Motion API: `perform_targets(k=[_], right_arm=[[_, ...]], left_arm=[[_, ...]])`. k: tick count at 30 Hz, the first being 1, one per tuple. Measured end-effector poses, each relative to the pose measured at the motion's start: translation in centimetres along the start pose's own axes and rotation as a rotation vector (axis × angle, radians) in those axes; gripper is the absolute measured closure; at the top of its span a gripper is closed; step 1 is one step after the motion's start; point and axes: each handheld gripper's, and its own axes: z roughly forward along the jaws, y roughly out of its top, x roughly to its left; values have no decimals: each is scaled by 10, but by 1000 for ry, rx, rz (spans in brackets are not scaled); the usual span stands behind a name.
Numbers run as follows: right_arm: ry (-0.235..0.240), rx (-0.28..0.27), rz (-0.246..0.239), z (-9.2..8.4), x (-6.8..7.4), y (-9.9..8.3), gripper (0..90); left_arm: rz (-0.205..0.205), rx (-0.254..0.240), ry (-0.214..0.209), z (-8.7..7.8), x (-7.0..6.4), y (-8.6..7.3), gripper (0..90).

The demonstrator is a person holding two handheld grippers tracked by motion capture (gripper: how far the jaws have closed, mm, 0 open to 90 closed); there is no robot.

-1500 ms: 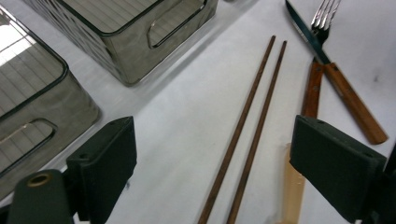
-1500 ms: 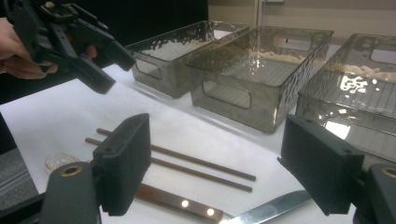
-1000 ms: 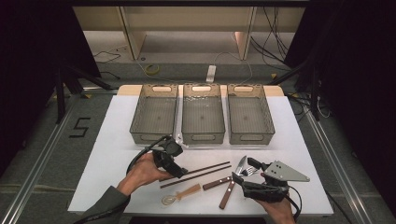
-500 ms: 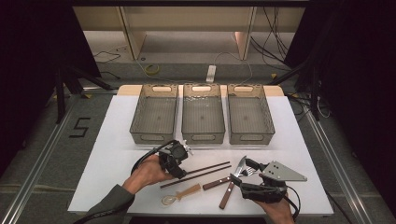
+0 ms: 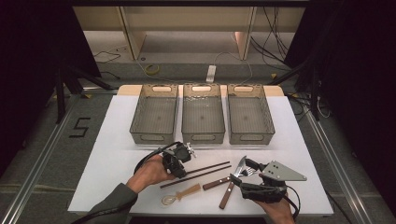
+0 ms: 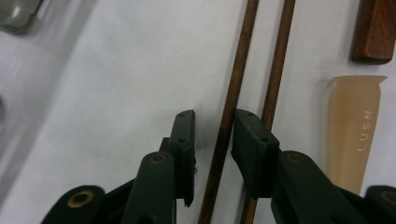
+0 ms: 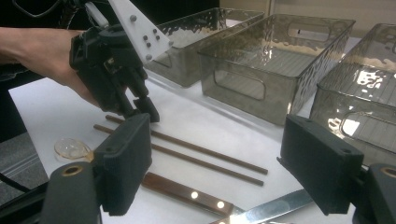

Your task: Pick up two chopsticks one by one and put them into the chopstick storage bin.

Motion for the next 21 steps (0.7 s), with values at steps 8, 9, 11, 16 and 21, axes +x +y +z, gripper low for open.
perform_targets(k=[8,9,11,16,21], right_arm=[[6,8,-3,1,0,0,258],[6,9,-3,1,1,0,258],[6,9,-3,1,1,0,258],[7,9,-1,1,0,0,258],[8,9,-1,1,0,0,259]], left_arm=[[10,14,-14,1,-2,2,778],[16,22,-13,1,-2,2,782],[13,18,-13,1,-3,2,785],[27,22,-16,1,-3,2,806],[52,22,-14,0,-3,2,834]])
